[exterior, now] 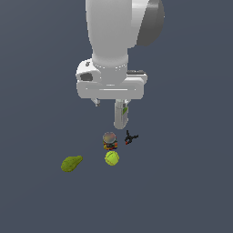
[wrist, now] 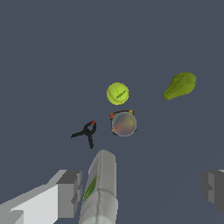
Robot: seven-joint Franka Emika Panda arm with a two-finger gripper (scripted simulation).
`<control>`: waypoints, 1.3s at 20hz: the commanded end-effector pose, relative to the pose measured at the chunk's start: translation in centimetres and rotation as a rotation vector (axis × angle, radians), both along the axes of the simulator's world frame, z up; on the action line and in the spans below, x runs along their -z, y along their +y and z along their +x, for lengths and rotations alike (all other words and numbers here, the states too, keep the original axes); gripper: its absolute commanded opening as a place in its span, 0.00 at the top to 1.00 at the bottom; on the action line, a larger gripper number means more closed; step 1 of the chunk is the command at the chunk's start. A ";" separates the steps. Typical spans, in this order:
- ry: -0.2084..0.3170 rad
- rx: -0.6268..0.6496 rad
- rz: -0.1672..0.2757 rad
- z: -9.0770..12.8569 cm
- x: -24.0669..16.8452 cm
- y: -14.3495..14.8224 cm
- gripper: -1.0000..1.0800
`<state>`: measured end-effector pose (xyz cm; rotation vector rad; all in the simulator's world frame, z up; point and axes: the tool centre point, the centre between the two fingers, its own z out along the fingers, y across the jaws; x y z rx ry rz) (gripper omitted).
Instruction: Pick up a designated object from a clutter of objects.
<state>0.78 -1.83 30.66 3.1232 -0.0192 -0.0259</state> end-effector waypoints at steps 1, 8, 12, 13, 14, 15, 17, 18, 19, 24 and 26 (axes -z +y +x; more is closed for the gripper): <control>0.000 0.000 0.000 0.0 0.0 0.0 0.04; 0.008 -0.004 0.001 -0.1 -0.5 1.6 0.04; 0.010 -0.005 0.002 -0.1 -0.6 1.9 0.04; 0.009 -0.005 0.001 -0.1 -0.6 1.8 0.04; 0.009 -0.005 0.001 -0.1 -0.6 1.8 0.04; 0.009 -0.005 0.001 -0.1 -0.6 1.8 0.04; 0.009 -0.007 0.002 0.0 -0.3 1.8 0.04; 0.009 -0.009 0.002 0.1 -0.1 1.8 0.04; 0.008 -0.011 0.003 0.1 0.1 1.7 0.04; 0.006 -0.026 0.006 0.6 2.2 1.4 0.04; 0.005 -0.035 0.007 0.9 3.3 1.2 0.04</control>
